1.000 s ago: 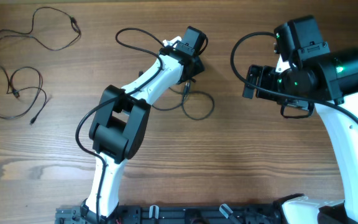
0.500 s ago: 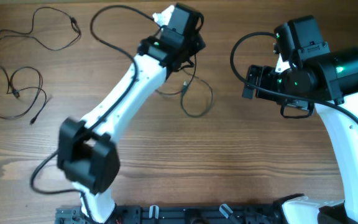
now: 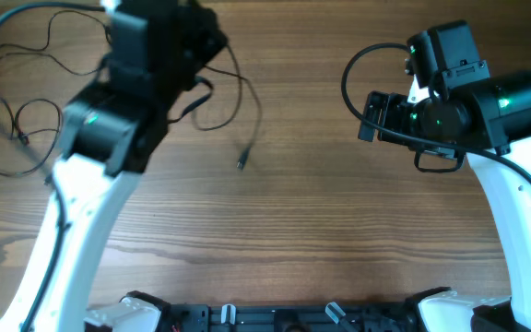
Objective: Untangle cables
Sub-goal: 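Drag the grasped cable to the left side with the left gripper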
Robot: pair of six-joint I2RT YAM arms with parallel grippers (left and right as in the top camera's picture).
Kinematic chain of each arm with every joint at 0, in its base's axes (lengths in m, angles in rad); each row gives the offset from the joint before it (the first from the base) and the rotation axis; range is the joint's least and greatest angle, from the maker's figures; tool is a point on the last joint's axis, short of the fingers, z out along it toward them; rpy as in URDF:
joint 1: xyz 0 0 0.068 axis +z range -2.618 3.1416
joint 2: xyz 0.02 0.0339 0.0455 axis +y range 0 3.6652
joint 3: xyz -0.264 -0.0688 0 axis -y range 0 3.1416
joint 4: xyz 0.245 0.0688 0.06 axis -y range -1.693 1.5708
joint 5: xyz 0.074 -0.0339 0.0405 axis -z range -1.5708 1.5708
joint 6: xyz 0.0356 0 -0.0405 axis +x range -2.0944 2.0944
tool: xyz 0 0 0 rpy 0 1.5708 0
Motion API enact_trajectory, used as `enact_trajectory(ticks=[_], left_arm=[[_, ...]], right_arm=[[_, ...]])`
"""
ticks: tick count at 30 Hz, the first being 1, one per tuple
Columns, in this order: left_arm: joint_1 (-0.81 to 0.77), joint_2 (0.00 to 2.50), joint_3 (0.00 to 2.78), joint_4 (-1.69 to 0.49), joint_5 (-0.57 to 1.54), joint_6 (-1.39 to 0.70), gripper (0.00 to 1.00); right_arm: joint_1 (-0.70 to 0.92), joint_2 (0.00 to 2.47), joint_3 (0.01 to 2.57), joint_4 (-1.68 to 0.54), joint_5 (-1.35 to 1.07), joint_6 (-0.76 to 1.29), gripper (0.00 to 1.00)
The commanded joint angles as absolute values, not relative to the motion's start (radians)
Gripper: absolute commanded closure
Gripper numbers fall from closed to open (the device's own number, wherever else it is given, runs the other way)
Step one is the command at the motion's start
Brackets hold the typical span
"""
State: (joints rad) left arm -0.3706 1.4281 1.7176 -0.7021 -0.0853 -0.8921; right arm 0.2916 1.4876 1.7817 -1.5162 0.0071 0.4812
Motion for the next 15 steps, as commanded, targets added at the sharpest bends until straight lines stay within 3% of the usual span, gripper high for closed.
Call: enact_trajectory(ticks=[1, 4, 11, 15], left_arm=[[-0.294, 1.322, 1.721, -0.723, -0.099, -0.869, 0.96], [-0.199, 1.25, 1.721, -0.756, -0.099, -0.904, 0.96], [0.023, 1.178, 1.721, -0.889, -0.099, -1.217, 0.96], [0.059, 1.171, 1.721, -0.888, -0.073, -1.225, 0.96]], right_arm=[[0.294, 1.495, 1.778, -1.51, -0.002, 0.471, 0.0], [0.294, 1.495, 1.778, -1.508, -0.002, 0.471, 0.0], [0.294, 1.495, 1.778, -1.496, -0.002, 0.471, 0.0], [0.294, 1.496, 1.778, -1.477, -0.002, 0.471, 0.0]])
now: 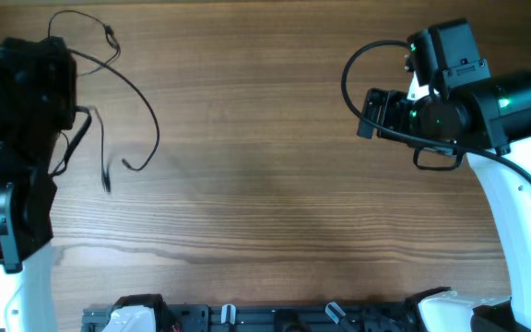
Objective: Untangle cables
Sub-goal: 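Drag the grasped cable to the left side with the left gripper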
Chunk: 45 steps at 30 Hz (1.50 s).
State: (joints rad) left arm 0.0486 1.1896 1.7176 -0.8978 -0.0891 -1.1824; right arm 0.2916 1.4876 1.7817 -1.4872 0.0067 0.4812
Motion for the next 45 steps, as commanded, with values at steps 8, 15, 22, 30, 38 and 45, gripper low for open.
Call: enact_trajectory(ticks=[8, 15, 22, 30, 38, 45], left_arm=[[0.11, 1.124, 1.721, -0.915, -0.118, -1.49, 0.96], [0.311, 1.173, 1.721, -1.077, -0.289, -1.684, 0.96], [0.624, 1.293, 1.721, -1.129, -0.289, -1.684, 0.96], [0.756, 1.348, 1.721, -1.18, -0.415, -1.684, 0.96], [0.756, 1.348, 1.721, -0.904, -0.718, -1.341, 0.96], [0.76, 1.474, 1.721, -0.888, -0.759, -1.103, 0.96]], right_arm=[[0.294, 1.496, 1.778, -1.473, -0.002, 0.471, 0.0], [0.294, 1.496, 1.778, -1.462, -0.002, 0.471, 0.0], [0.294, 1.496, 1.778, -1.453, -0.002, 0.471, 0.0], [0.294, 1.499, 1.778, -1.442, -0.002, 0.471, 0.0], [0.294, 1.5, 1.778, -1.424, -0.002, 0.472, 0.0], [0.294, 1.5, 1.778, -1.418, -0.002, 0.472, 0.0]])
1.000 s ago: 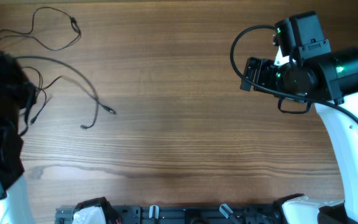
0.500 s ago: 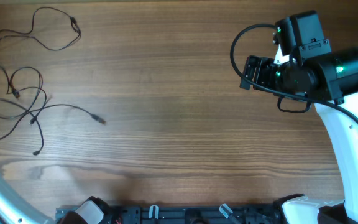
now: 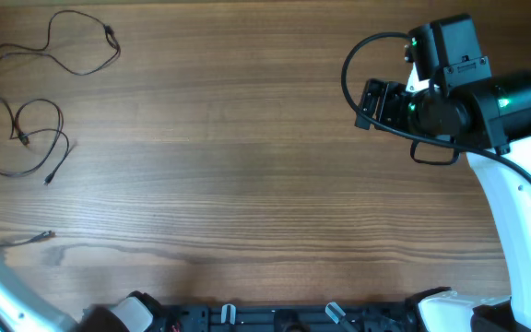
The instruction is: Untangle cables
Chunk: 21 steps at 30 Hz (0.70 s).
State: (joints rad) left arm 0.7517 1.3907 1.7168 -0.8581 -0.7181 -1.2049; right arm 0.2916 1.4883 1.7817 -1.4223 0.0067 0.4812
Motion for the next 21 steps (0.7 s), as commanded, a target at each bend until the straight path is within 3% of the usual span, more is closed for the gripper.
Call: enact_trajectory(ticks=[1, 8, 21], left_arm=[[0.76, 1.514, 1.721, -0.907, -0.748, -1.107, 0.96], [0.83, 1.678, 1.721, -0.962, -0.551, -1.119, 0.96], [0.882, 1.966, 1.72, -1.072, -0.472, -1.129, 0.96]], right_arm=[[0.294, 1.5, 1.778, -1.418, -0.002, 0.472, 0.0], [0.294, 1.5, 1.778, -1.428, -0.002, 0.475, 0.0], [0.294, 1.5, 1.778, -1.39, -0.002, 0.508, 0.01]])
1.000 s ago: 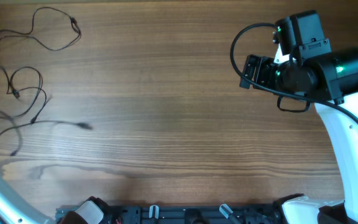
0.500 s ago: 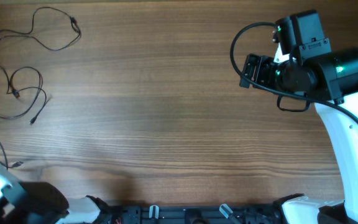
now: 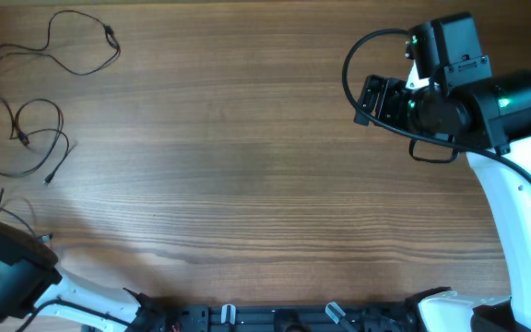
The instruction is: Untangle cables
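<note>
Three thin black cables lie apart along the table's left side. One cable [image 3: 72,41] curls at the far left corner. A second cable [image 3: 28,138] loops below it. The third cable [image 3: 28,219] shows only a thin loop and a plug end beside my left arm [image 3: 7,275], which sits low in the near left corner. That arm's fingers are hidden under its wrist. My right gripper [image 3: 369,100] hovers over bare wood at the far right, with nothing seen in it; its jaws are too dark to read.
The right arm's own black hose [image 3: 358,55] arcs above its wrist. A dark rail [image 3: 275,318] with both arm bases runs along the near edge. The wooden tabletop [image 3: 247,166] spans the middle.
My left arm, almost out of frame before, now shows in the near left corner beside the third cable's end. The two upper cables have not shifted. The right arm barely moved.
At first my left arm stood over bunched cables at the far left, one plug trailing toward the middle. Then it was at the left edge with a cable trailing beside it. Later three cables lay apart on the left; now the arm rests near the lowest one.
</note>
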Robot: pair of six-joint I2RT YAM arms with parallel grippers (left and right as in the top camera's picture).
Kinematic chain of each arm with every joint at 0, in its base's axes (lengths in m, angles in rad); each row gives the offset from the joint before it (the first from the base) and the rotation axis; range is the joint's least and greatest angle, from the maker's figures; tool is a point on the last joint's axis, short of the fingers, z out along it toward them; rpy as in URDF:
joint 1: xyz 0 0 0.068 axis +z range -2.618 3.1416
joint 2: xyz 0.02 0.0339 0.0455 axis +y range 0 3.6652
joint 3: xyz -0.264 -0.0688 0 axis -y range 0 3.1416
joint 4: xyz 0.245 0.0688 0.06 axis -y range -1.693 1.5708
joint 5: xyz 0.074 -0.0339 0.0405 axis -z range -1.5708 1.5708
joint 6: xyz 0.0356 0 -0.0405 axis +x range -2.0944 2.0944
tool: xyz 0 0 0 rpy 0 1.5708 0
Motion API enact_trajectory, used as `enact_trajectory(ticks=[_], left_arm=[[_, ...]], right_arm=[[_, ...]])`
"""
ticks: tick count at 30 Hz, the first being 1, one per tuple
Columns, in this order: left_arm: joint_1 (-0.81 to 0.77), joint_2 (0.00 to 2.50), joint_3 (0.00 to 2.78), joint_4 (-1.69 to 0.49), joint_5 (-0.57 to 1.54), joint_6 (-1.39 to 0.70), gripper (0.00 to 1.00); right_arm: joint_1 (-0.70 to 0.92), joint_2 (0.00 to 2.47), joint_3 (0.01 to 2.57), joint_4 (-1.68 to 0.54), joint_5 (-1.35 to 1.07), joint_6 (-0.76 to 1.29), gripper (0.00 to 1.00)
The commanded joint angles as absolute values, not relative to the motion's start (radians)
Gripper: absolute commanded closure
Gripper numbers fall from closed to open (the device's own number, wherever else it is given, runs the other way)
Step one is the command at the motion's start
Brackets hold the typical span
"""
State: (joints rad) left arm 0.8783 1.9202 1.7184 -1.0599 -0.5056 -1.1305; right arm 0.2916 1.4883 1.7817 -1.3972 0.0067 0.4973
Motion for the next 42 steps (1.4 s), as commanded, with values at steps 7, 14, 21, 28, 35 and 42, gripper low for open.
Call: enact_trajectory(ticks=[7, 14, 21, 28, 35, 42], left_arm=[[0.882, 2.071, 1.719, -1.065, -0.407, -1.129, 0.91], [0.882, 2.136, 1.719, -0.971, -0.408, -0.861, 0.45], [0.882, 2.118, 1.737, -0.977, -0.131, -0.631, 0.0], [0.882, 1.913, 1.772, -0.974, 0.005, -0.632, 0.0], [0.891, 1.974, 1.771, -1.0, 0.002, -0.502, 0.0], [0.895, 1.916, 1.773, -1.059, 0.017, -0.64, 0.0]], right_arm=[[0.294, 1.502, 1.778, -1.382, -0.003, 0.508, 0.0], [0.294, 1.502, 1.778, -1.379, -0.002, 0.508, 0.0], [0.294, 1.52, 1.778, -1.37, -0.002, 0.497, 0.0], [0.294, 1.579, 1.778, -1.37, -0.014, 0.497, 0.0], [0.294, 1.612, 1.778, -1.386, -0.085, 0.497, 0.0], [0.294, 1.612, 1.778, -1.417, -0.092, 0.492, 0.0]])
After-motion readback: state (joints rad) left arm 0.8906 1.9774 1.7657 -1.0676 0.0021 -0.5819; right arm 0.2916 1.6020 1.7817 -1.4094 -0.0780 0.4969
